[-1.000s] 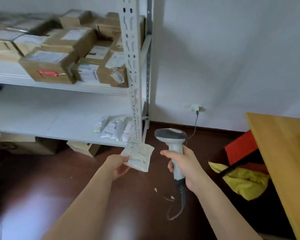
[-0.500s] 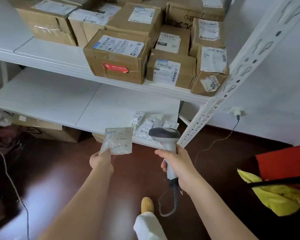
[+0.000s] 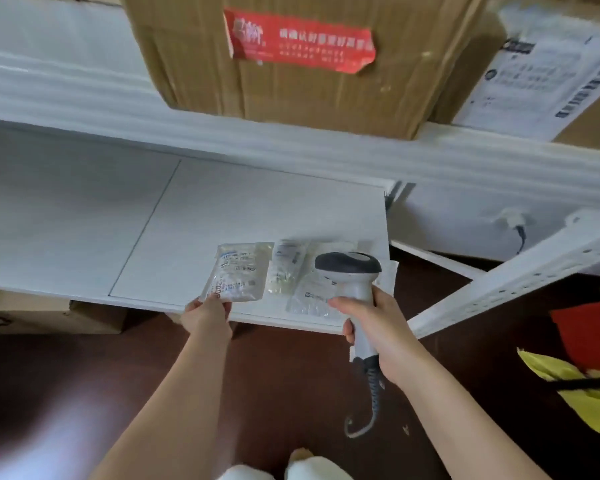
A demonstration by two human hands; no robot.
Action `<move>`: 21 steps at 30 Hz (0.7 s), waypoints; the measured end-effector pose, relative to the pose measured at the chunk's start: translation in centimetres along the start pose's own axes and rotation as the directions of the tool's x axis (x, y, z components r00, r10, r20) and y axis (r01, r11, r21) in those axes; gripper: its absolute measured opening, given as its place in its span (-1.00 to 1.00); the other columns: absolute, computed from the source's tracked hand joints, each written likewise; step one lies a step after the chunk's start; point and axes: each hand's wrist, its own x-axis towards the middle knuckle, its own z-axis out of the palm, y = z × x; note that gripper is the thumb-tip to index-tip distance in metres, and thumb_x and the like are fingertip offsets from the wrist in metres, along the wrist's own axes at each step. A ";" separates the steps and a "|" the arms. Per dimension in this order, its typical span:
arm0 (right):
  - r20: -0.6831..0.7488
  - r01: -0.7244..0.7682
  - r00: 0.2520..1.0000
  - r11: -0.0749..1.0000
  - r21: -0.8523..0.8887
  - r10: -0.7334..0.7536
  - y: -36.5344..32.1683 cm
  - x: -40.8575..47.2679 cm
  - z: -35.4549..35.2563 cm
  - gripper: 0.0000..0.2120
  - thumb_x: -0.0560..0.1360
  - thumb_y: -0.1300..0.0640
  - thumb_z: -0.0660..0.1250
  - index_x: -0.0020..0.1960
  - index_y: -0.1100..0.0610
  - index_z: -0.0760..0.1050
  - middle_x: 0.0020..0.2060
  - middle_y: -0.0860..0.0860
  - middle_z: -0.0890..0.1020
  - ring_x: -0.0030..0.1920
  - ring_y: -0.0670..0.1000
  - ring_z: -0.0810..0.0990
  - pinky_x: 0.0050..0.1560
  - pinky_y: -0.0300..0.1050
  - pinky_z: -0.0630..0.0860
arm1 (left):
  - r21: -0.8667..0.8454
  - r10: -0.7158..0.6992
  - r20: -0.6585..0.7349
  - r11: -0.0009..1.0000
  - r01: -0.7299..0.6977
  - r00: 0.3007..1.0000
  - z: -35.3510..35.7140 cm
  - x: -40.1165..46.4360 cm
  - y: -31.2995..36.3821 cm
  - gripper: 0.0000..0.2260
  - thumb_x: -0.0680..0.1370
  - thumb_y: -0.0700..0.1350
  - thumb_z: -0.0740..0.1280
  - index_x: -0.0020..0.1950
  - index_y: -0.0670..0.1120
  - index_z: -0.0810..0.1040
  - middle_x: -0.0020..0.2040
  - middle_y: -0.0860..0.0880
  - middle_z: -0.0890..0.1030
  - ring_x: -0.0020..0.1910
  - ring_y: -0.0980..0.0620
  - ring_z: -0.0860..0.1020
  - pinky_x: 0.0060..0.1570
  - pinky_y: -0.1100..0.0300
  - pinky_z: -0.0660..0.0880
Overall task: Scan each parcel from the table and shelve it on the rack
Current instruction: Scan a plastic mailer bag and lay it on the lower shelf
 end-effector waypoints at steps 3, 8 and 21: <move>-0.027 0.026 0.999 1.000 0.017 -0.025 2.4 3.9 1.7 -0.84 0.50 0.15 0.42 0.06 0.12 0.54 -0.47 0.07 0.50 -0.53 -0.07 0.44 -0.48 -0.32 0.39 | -0.013 0.019 0.040 1.000 -0.019 0.999 2.3 5.3 -1.8 -0.71 0.57 -0.35 0.29 0.24 -0.08 0.47 0.13 -0.13 0.57 -0.20 0.03 0.58 -0.35 0.33 0.50; -0.068 0.039 0.997 0.997 0.062 -0.035 5.3 7.2 3.3 -0.81 0.50 0.16 0.43 0.09 0.16 0.53 -0.46 0.06 0.48 -0.55 -0.11 0.44 -0.51 -0.37 0.40 | -0.001 -0.103 0.122 0.995 0.104 0.987 3.9 10.5 -4.5 -0.71 0.56 -0.34 0.33 0.26 -0.13 0.50 0.20 -0.16 0.60 -0.24 0.05 0.61 -0.35 0.33 0.55; -0.123 -0.010 0.992 0.987 0.161 0.030 0.4 -3.3 -1.3 -0.80 0.52 0.21 0.40 0.13 0.16 0.52 -0.32 0.03 0.55 -0.53 -0.12 0.48 -0.48 -0.29 0.44 | 0.593 -0.203 0.146 0.801 0.078 0.968 2.3 -1.8 -0.8 -0.76 0.58 -0.33 0.26 0.24 -0.25 0.50 -0.07 -0.13 0.58 -0.28 -0.05 0.53 -0.34 0.18 0.60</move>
